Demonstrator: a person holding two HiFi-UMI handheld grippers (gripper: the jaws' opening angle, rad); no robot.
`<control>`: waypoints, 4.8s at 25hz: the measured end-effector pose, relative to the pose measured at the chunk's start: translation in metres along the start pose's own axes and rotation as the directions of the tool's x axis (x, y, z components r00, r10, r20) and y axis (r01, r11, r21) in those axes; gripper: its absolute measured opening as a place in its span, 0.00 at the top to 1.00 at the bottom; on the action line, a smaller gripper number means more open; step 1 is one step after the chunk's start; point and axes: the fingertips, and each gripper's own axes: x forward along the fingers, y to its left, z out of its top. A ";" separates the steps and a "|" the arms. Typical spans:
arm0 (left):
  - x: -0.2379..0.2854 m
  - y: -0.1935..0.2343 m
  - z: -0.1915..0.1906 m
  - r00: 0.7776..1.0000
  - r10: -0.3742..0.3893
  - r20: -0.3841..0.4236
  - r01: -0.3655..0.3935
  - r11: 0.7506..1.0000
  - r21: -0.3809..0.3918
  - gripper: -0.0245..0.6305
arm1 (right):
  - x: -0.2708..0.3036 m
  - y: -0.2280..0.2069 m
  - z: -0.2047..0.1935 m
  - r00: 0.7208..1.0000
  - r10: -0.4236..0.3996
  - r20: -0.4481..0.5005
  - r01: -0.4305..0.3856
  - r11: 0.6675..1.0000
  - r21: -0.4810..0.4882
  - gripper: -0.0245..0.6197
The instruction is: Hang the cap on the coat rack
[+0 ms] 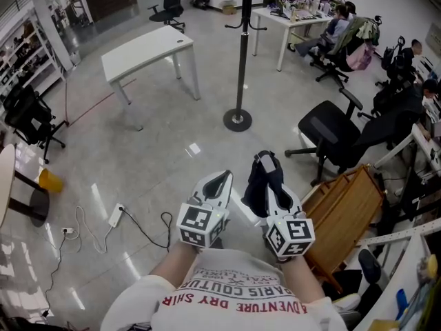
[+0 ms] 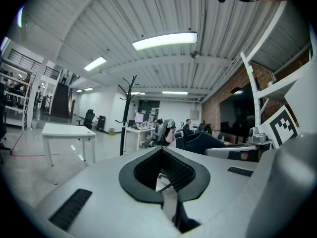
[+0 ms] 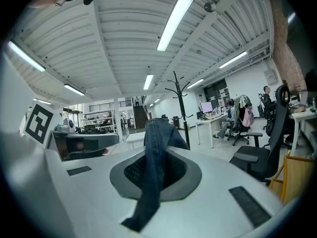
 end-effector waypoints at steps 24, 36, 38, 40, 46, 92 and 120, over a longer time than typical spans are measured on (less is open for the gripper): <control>0.092 0.102 0.005 0.998 -0.002 -0.064 -0.001 0.999 -0.047 0.96 | 0.126 -0.027 0.004 0.997 -0.028 -0.075 0.032 0.998 0.055 0.93; 0.211 0.256 0.027 0.994 -0.065 -0.087 0.058 0.995 -0.081 0.96 | 0.306 -0.033 0.032 0.989 -0.095 -0.115 0.101 0.994 0.043 0.93; 0.226 0.278 0.031 0.994 -0.072 -0.087 0.065 0.994 -0.082 0.96 | 0.332 -0.033 0.035 0.988 -0.103 -0.116 0.109 0.993 0.045 0.93; 0.239 0.297 0.034 0.993 -0.077 -0.086 0.070 0.994 -0.085 0.96 | 0.355 -0.032 0.038 0.987 -0.107 -0.119 0.114 0.992 0.050 0.93; 0.282 0.334 0.044 0.993 -0.074 -0.090 0.066 0.993 -0.097 0.96 | 0.407 -0.045 0.053 0.988 -0.091 -0.129 0.101 0.992 0.079 0.93; 0.750 0.441 0.126 0.998 -0.008 -0.060 0.004 0.998 -0.068 0.96 | 0.757 -0.399 0.180 0.995 -0.041 -0.087 0.045 0.998 0.043 0.93; 0.860 0.488 0.105 0.984 0.076 -0.158 -0.097 0.988 -0.124 0.96 | 0.904 -0.490 0.185 0.983 0.063 -0.175 -0.051 0.996 0.074 0.93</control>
